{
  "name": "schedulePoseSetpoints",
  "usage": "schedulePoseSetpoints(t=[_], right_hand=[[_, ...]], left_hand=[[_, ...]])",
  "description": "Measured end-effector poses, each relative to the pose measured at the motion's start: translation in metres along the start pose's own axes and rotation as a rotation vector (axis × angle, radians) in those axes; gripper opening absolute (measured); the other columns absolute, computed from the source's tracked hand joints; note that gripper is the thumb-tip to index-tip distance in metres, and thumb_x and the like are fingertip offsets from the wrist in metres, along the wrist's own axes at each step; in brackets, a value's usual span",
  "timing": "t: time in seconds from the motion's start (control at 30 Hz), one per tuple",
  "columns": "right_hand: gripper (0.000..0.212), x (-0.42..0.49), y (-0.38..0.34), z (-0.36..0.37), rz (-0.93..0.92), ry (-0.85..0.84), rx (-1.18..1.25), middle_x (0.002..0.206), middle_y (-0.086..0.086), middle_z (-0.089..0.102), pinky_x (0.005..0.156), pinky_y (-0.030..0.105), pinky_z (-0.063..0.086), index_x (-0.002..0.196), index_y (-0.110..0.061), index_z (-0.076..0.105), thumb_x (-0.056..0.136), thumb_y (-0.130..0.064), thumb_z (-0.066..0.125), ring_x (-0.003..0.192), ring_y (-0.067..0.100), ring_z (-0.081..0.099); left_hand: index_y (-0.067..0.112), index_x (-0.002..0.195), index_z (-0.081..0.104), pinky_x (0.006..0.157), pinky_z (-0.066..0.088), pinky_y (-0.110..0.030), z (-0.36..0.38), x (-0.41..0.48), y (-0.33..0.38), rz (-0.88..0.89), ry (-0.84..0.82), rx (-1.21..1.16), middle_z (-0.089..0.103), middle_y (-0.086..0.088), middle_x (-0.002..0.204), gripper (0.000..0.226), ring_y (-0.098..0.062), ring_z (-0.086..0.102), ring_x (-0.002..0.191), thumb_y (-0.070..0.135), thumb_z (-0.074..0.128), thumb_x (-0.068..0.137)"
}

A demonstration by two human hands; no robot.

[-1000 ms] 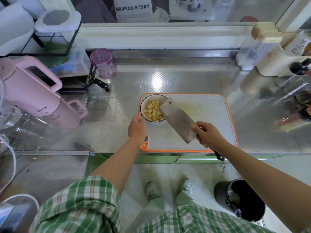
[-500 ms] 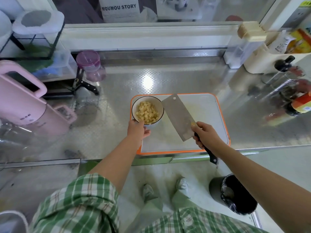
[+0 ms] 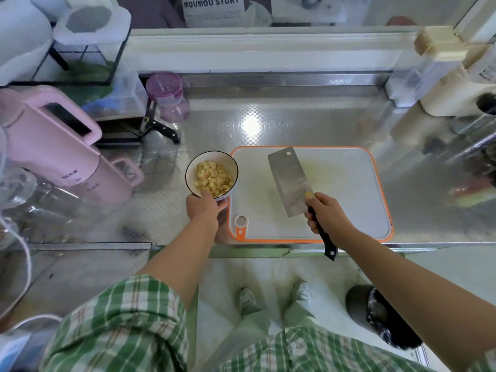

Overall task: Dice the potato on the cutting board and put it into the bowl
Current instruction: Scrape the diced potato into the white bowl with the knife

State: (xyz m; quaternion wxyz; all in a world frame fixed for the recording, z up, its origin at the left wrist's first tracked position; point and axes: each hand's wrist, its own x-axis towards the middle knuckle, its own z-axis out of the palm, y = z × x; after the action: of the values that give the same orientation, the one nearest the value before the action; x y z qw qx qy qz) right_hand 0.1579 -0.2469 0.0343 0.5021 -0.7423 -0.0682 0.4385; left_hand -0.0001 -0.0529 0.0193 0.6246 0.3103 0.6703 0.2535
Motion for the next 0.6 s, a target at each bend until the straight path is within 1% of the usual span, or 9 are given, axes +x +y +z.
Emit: schedulePoseSetpoints(t=[0.07,0.13,0.2,0.27,0.33,0.43,0.47,0.53,0.6], right_hand=[[0.025,0.001,-0.001,0.011,-0.005,-0.023,0.002,0.061,0.006,0.041,0.041,0.024,0.029,0.081,-0.01,0.044,0.102,-0.023,0.044,0.045,0.017,0.035],[0.024,0.001,-0.003,0.019,-0.015,-0.04,-0.002,0.061,0.006,0.041,0.041,0.024,0.03,0.081,-0.009,0.045,0.102,-0.022,0.044,0.045,0.017,0.035],[0.025,0.002,-0.004,0.027,-0.018,-0.049,-0.006,0.061,0.006,0.042,0.04,0.025,0.03,0.08,-0.01,0.045,0.102,-0.02,0.044,0.045,0.017,0.036],[0.023,0.002,-0.005,0.03,-0.016,-0.048,-0.005,0.061,0.006,0.043,0.039,0.025,0.031,0.081,-0.009,0.045,0.102,-0.019,0.044,0.045,0.018,0.036],[0.021,0.002,-0.005,0.033,-0.012,-0.052,-0.004,0.061,0.007,0.044,0.039,0.025,0.032,0.082,-0.009,0.046,0.101,-0.017,0.043,0.045,0.017,0.037],[0.02,0.004,-0.005,0.036,-0.01,-0.051,0.0,0.061,0.007,0.045,0.04,0.025,0.033,0.083,-0.008,0.047,0.101,-0.017,0.044,0.045,0.018,0.038],[0.02,0.005,-0.005,0.036,-0.011,-0.047,0.008,0.062,0.008,0.045,0.04,0.025,0.034,0.085,-0.007,0.047,0.101,-0.018,0.044,0.045,0.018,0.038],[0.019,0.006,-0.005,0.034,-0.012,-0.018,0.034,0.061,0.009,0.045,0.039,0.024,0.034,0.085,-0.008,0.046,0.101,-0.018,0.044,0.044,0.018,0.039],[0.02,0.007,-0.007,0.029,0.001,0.039,0.059,0.061,0.01,0.047,0.041,0.024,0.034,0.08,-0.009,0.044,0.098,-0.016,0.041,0.045,0.019,0.04]], left_hand=[[0.006,0.115,0.042,0.042,0.053,-0.022,-0.014,0.006,0.001,0.001,0.031,-0.005,0.053,-0.018,0.118,0.017,-0.035,0.067,0.079,0.01,0.042,0.098],[0.004,0.127,0.04,0.047,0.055,-0.026,-0.024,0.012,-0.002,-0.021,0.044,-0.008,0.05,-0.019,0.126,0.03,-0.038,0.067,0.088,0.01,0.042,0.097],[0.005,0.132,0.037,0.053,0.054,-0.029,-0.029,0.014,-0.005,-0.039,0.046,-0.016,0.047,-0.02,0.13,0.035,-0.04,0.065,0.098,0.009,0.042,0.098],[0.005,0.131,0.037,0.049,0.053,-0.029,-0.028,0.014,-0.007,-0.052,0.026,-0.003,0.049,-0.021,0.128,0.034,-0.036,0.064,0.099,0.013,0.041,0.099],[0.006,0.132,0.038,0.051,0.055,-0.032,-0.027,0.01,-0.007,-0.088,-0.003,0.009,0.054,-0.021,0.121,0.036,-0.032,0.063,0.094,0.023,0.037,0.1],[0.007,0.132,0.036,0.066,0.055,-0.039,-0.025,-0.007,-0.01,-0.22,-0.023,0.085,0.06,-0.02,0.096,0.053,-0.028,0.059,0.069,0.048,0.03,0.099],[0.007,0.129,0.036,0.062,0.054,-0.036,-0.023,-0.014,-0.013,-0.244,-0.039,0.14,0.06,-0.02,0.093,0.055,-0.027,0.057,0.064,0.052,0.029,0.098],[0.009,0.114,0.042,0.052,0.048,-0.028,-0.013,-0.035,-0.02,-0.247,-0.166,0.293,0.057,-0.015,0.083,0.04,-0.023,0.053,0.057,0.045,0.031,0.099],[0.009,0.098,0.048,0.052,0.044,-0.026,-0.002,-0.05,-0.032,-0.154,-0.325,0.458,0.054,-0.012,0.077,0.02,-0.02,0.049,0.055,0.027,0.037,0.097]])
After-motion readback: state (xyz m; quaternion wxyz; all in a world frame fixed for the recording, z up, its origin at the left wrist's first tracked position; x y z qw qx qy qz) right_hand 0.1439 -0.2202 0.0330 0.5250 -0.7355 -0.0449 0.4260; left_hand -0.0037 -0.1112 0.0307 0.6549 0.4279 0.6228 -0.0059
